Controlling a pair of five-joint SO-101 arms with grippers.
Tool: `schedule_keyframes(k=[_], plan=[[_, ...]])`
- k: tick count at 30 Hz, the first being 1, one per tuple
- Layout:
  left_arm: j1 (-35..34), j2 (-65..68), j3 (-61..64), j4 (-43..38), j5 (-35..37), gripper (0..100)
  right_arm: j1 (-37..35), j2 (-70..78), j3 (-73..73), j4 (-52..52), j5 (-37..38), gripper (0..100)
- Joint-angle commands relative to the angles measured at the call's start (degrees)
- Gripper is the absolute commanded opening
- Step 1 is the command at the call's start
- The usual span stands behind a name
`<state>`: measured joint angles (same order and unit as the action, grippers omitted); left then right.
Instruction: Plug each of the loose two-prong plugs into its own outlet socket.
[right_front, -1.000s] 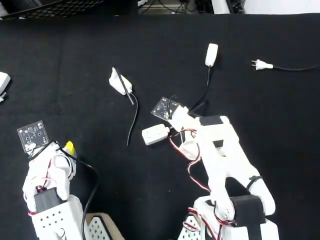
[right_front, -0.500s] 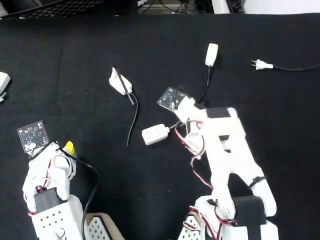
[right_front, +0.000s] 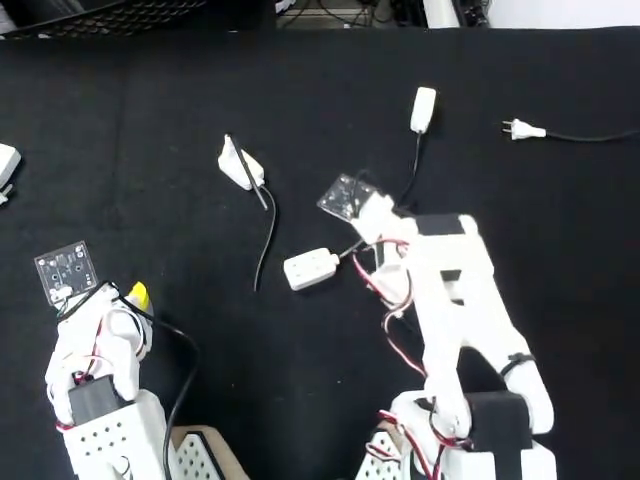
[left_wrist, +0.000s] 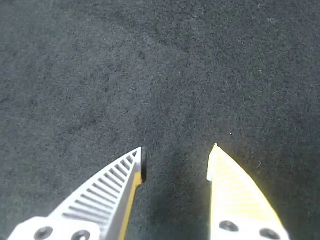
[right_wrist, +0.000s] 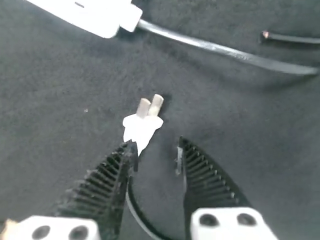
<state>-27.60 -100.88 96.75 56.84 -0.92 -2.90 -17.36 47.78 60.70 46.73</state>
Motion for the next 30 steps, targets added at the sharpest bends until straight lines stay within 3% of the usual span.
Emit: schedule_keyframes(k=[1, 23, 30], plan=[[0.7, 0.2, 0.8, 0.4, -0.3, 22, 1.5, -1.6, 2.9, -4.7, 0.7, 11.4], [0.7, 0.2, 0.8, 0.4, -0.3, 22, -4.7, -1.7, 7.0, -1.2, 0.3, 11.6], [0.7, 0.2, 0.8, 0.4, -0.3, 22, -5.2, -1.4, 4.4, 0.3, -4.0, 11.6]])
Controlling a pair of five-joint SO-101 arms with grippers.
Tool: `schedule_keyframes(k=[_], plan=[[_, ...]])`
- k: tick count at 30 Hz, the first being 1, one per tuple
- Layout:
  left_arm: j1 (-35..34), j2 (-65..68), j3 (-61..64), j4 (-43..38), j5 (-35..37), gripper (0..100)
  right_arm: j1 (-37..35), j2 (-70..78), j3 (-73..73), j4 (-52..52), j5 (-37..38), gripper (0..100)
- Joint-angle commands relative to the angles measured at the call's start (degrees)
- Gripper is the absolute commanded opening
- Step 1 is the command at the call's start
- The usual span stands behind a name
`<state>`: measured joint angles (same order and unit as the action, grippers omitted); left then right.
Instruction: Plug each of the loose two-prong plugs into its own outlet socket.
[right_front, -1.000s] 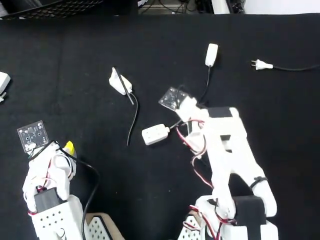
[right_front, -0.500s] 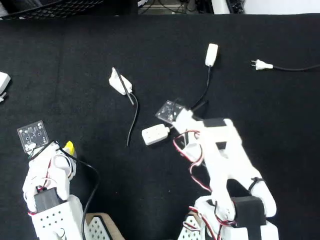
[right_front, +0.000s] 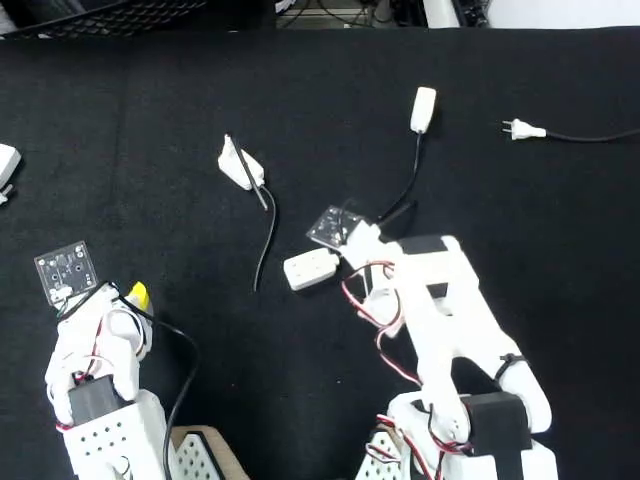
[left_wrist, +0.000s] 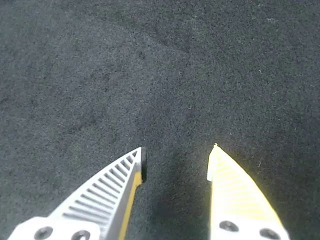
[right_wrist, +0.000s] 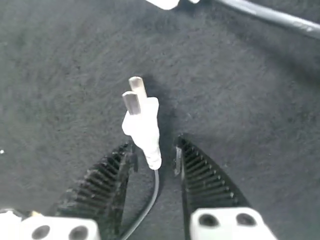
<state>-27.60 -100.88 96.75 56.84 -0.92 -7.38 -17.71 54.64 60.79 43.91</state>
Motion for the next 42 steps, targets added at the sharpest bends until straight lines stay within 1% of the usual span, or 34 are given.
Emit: schedule_keyframes(k=[1, 8, 11, 15, 17, 21, 25, 30, 35, 39, 42], plan=[[0.7, 0.2, 0.8, 0.4, -0.3, 22, -0.7, -0.9, -2.3, 0.1, -1.1, 11.6], [0.7, 0.2, 0.8, 0.4, -0.3, 22, -1.1, -0.9, -2.2, 0.1, -0.8, 11.6], [0.7, 0.2, 0.8, 0.4, -0.3, 22, -3.3, -0.9, -0.7, 0.2, -0.8, 11.6], [0.7, 0.2, 0.8, 0.4, -0.3, 22, -8.4, -0.9, 1.5, 0.1, -1.1, 11.6], [0.7, 0.2, 0.8, 0.4, -0.3, 22, -8.9, -0.9, 1.9, -1.1, -1.2, 11.4], [0.7, 0.2, 0.8, 0.4, -0.3, 22, -7.2, -0.9, 3.5, -5.0, -1.2, 11.3], [0.7, 0.2, 0.8, 0.4, -0.3, 22, -5.1, -0.9, 4.1, -5.3, -1.0, 10.9], [0.7, 0.2, 0.8, 0.4, -0.3, 22, -2.5, -1.3, 3.6, -5.1, -0.9, 1.5], [0.7, 0.2, 0.8, 0.4, -0.3, 22, -2.5, -1.0, 3.7, -5.1, -0.9, 4.1], [0.7, 0.2, 0.8, 0.4, -0.3, 22, -2.7, -1.0, 3.7, -5.1, -0.9, 1.0], [0.7, 0.2, 0.8, 0.4, -0.3, 22, -2.7, -0.9, 3.7, -5.1, -0.9, 3.1]])
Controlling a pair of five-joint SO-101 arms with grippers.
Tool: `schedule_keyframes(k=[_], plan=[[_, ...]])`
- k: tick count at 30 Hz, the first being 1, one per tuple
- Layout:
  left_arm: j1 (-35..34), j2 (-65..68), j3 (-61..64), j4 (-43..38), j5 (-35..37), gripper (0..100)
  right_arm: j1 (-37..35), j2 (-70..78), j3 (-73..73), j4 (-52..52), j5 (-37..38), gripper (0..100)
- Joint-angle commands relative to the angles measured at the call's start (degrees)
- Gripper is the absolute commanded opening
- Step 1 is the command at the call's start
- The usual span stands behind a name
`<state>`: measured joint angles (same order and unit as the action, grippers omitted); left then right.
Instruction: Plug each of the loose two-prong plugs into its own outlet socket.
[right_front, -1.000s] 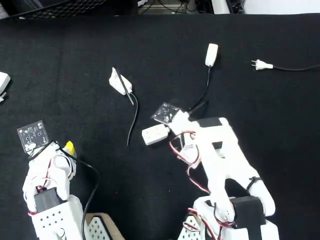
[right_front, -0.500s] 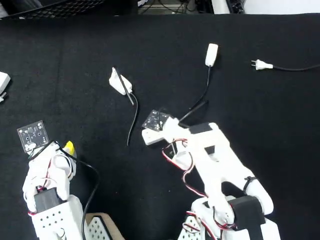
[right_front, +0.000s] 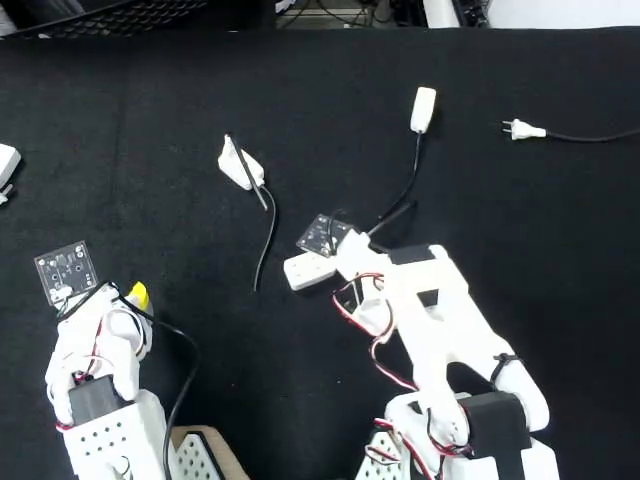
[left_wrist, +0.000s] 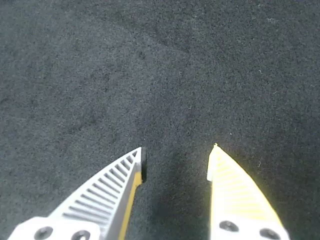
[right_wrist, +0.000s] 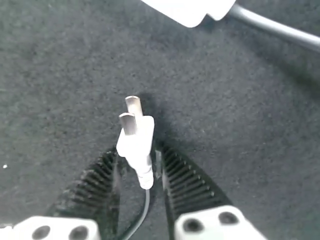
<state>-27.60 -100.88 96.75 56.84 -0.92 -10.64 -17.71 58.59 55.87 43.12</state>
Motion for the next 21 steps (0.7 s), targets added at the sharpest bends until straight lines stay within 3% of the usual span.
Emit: schedule_keyframes(k=[1, 11, 17, 21], plan=[[0.7, 0.2, 0.8, 0.4, -0.3, 22, 0.5, -0.9, -0.2, -0.2, -0.1, 4.0], [0.7, 0.2, 0.8, 0.4, -0.3, 22, 0.4, -1.4, -3.2, 0.6, 0.0, 1.1], [0.7, -0.1, 0.8, 0.4, -0.1, 22, -1.2, -1.4, -15.3, 13.2, -0.4, 1.1], [2.1, -0.3, 0.8, 0.1, -0.3, 22, -5.1, -1.5, -23.1, 20.2, -5.0, 1.1]])
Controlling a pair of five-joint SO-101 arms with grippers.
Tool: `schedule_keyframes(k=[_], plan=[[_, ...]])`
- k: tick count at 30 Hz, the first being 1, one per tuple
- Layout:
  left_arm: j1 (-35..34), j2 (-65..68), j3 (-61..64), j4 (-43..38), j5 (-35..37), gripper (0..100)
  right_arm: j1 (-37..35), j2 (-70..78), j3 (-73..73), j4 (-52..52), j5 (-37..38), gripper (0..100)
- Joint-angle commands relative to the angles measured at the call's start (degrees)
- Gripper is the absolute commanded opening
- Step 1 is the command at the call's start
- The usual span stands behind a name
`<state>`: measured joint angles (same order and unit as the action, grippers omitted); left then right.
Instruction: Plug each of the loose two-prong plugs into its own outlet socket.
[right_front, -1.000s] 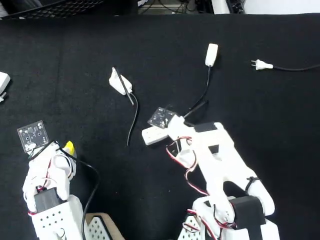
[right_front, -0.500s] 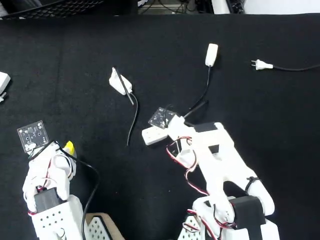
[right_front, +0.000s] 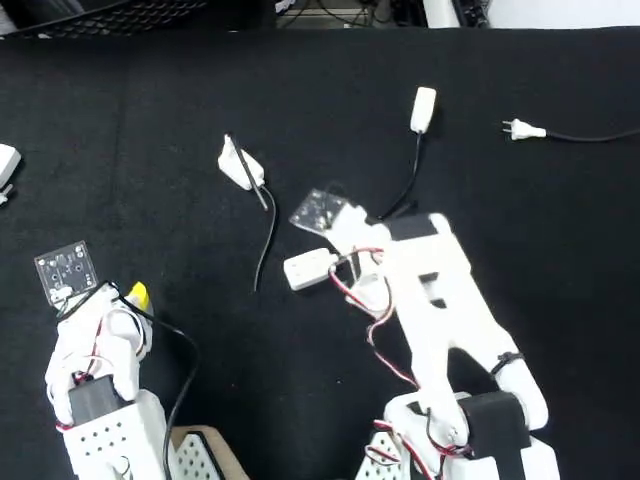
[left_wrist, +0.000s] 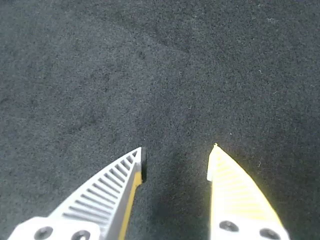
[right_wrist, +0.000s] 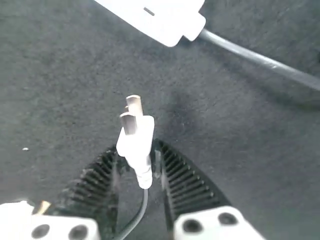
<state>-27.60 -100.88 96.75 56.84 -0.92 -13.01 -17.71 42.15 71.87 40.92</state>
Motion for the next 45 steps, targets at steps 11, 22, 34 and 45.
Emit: schedule_keyframes(k=[11, 22, 34, 45], plan=[[10.3, -0.4, 0.7, -10.4, 0.0, 22, -13.5, -6.5, -17.4, 12.7, -6.8, 1.1], [35.3, -0.6, 0.2, -23.3, 0.1, 22, -13.9, -14.3, -17.0, 14.0, -6.7, 1.1], [34.9, -3.4, -0.1, -34.0, 12.0, 22, -14.1, -15.2, -22.0, 15.3, -7.1, 1.1], [46.3, -3.4, -2.0, -34.4, 8.2, 22, -16.1, -17.6, -23.3, 15.9, -7.9, 1.1]])
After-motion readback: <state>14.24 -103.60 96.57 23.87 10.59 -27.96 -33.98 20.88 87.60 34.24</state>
